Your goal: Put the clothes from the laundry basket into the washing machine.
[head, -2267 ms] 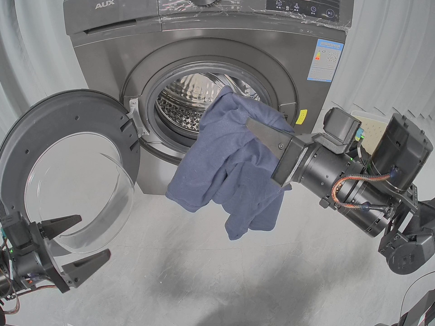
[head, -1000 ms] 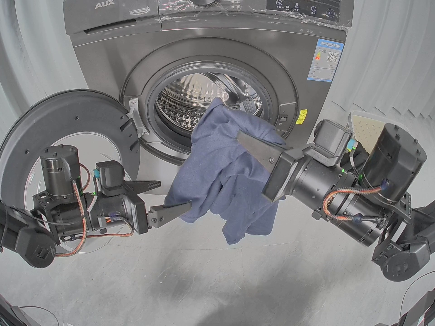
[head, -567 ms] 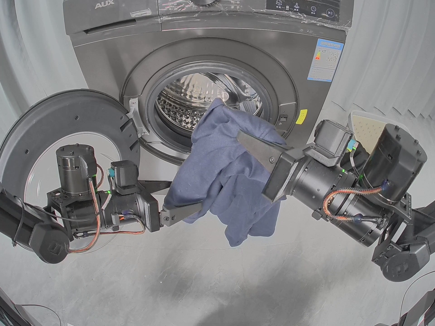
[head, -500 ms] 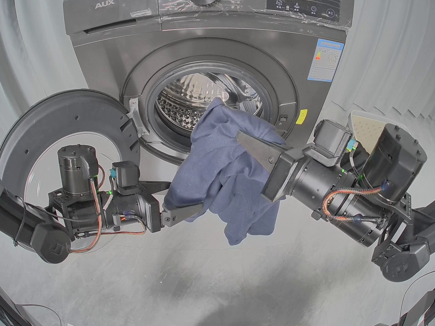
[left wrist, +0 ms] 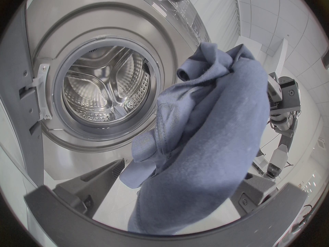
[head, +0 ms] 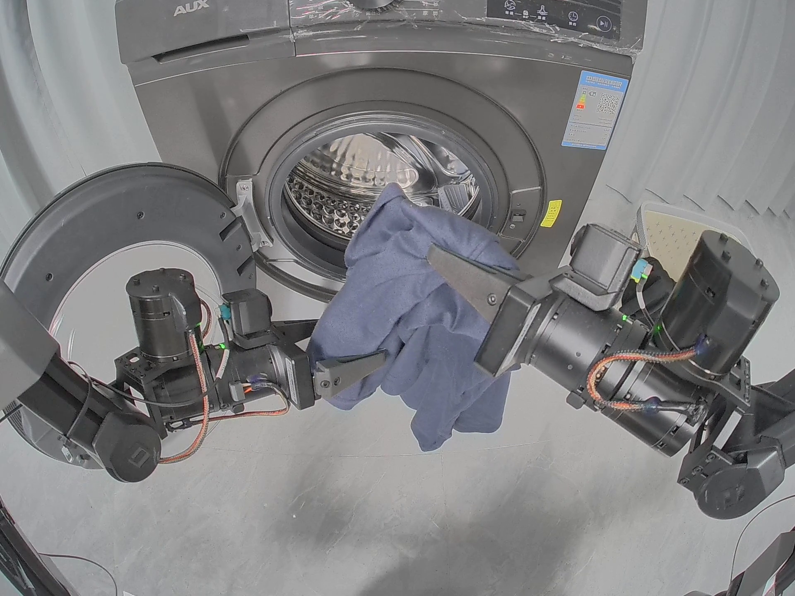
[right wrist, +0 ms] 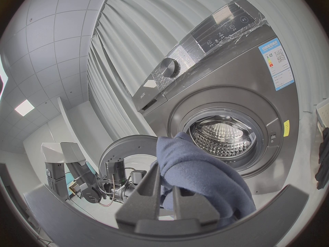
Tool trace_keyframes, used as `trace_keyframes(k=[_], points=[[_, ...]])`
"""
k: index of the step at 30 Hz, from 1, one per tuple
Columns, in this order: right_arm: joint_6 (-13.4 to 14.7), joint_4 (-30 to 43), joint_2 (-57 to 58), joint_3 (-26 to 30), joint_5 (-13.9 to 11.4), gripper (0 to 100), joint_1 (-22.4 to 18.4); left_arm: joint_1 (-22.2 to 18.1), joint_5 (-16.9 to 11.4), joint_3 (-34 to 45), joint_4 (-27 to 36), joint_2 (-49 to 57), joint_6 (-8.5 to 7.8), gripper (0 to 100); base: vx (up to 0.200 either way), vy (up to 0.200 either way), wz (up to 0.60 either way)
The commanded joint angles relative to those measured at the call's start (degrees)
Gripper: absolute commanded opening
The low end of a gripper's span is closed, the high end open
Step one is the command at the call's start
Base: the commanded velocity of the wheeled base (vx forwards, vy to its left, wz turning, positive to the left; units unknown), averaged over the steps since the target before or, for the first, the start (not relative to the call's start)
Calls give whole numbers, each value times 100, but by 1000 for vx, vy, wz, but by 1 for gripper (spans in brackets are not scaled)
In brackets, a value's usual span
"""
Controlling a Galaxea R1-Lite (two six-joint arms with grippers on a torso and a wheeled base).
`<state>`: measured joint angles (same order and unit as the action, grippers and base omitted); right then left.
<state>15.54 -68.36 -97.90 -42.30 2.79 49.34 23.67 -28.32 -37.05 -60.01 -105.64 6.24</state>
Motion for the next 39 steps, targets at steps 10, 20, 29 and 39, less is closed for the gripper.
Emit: trace_keyframes(k=[10,20,29,39], points=[[1,-1,-80,90,-7,0,-3,102,19,356,-643,44,26,0,0,0,0],[1,-1,-291,99,-7,0,-29,515,19,1569,-1847,721,53,0,0,0,0],[1,-28,-572,134,-15,100,-108,559,2,1349,-2181,1125,554,0,0,0,0],[-464,-28,-897,855,-68,100,-381,568,283,804,-2181,1239,949,0,0,0,0]])
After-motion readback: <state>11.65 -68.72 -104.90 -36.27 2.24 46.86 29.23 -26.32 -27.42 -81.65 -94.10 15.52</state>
